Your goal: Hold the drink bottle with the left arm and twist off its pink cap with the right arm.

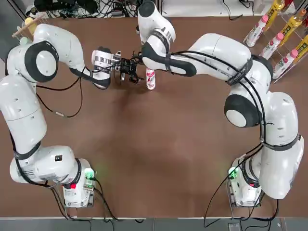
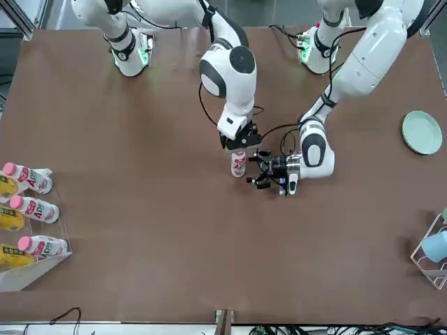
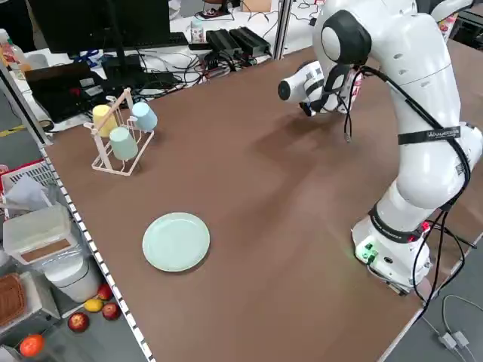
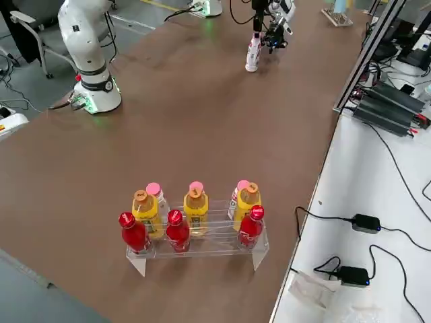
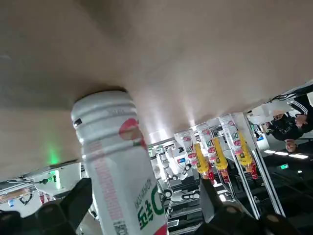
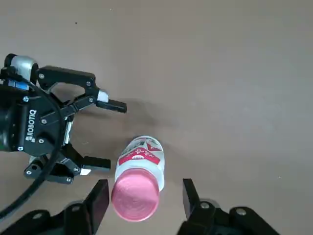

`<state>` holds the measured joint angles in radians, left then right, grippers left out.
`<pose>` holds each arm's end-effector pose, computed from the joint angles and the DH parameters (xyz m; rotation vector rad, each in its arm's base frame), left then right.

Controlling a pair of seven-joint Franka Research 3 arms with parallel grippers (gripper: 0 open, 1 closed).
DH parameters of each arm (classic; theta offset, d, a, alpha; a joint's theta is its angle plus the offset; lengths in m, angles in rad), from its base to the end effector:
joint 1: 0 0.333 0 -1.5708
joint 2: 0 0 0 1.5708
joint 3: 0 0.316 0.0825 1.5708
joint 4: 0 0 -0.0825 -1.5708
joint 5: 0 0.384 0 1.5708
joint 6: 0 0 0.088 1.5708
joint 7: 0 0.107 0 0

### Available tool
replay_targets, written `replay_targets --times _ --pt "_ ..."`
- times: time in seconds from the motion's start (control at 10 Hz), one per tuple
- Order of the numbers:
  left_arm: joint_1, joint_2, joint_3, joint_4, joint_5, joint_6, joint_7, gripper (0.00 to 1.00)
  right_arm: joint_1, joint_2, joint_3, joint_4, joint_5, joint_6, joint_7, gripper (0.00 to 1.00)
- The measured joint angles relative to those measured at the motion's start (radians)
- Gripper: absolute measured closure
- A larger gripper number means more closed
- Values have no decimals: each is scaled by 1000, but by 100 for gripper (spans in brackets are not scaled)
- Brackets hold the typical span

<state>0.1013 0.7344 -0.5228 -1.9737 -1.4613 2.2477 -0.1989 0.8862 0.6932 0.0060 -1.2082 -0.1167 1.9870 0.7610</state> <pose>0.5241 -0.2682 0.1364 1.6423 1.0881 -0.8750 0.4788 0.5803 0.3780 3.1147 0.2690 0.2115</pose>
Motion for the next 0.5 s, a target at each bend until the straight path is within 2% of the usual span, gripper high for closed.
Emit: replay_targets --times 0.5 --pt "-11 2 -6 -18 -27 34 19 3 1 0 2 0 1 1 0 31"
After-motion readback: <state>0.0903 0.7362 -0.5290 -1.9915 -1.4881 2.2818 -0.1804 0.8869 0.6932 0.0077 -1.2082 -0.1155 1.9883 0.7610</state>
